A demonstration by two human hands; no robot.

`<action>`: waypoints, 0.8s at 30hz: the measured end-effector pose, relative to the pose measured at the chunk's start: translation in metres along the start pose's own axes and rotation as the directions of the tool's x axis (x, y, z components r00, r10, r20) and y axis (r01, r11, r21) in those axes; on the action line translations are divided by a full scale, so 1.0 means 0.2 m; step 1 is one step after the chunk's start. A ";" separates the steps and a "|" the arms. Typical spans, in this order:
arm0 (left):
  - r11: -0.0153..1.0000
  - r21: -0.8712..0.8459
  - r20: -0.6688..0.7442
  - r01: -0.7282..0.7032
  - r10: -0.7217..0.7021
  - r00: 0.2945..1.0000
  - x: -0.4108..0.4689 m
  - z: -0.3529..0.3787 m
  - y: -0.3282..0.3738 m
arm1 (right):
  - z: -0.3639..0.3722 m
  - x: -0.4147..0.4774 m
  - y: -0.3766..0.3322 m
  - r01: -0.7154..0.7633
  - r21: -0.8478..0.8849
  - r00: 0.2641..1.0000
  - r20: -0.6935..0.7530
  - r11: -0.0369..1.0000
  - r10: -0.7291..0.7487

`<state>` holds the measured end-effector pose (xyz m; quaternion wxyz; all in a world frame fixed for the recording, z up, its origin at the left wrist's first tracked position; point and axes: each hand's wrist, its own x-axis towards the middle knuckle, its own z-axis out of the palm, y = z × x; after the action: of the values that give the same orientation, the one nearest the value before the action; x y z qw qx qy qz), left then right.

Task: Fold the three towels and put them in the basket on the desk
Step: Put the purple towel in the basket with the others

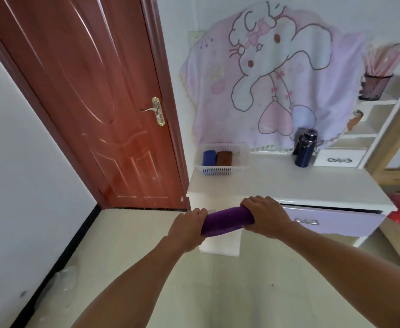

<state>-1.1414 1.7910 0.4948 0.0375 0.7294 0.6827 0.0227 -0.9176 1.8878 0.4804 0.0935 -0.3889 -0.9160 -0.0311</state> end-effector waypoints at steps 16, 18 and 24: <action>0.991 -0.015 -0.040 -0.133 0.132 0.990 1.59 0.05 -0.30 | 0.31 1.12 0.96 -0.064 0.022 0.998 0.030 0.998 0.063; 0.994 -0.062 -0.009 -0.090 0.090 0.996 1.72 0.09 -0.33 | 0.32 1.24 1.02 -0.095 0.084 0.992 0.086 0.992 0.087; 0.940 -0.329 0.110 0.089 -0.056 0.992 2.07 0.26 -0.39 | 0.38 1.58 1.23 -0.377 0.400 0.915 0.303 0.836 0.267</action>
<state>-1.1868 2.2075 0.4295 0.1947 0.6872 0.6927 0.1003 -0.9669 2.2925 0.4630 0.0757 -0.5068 -0.8233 0.2442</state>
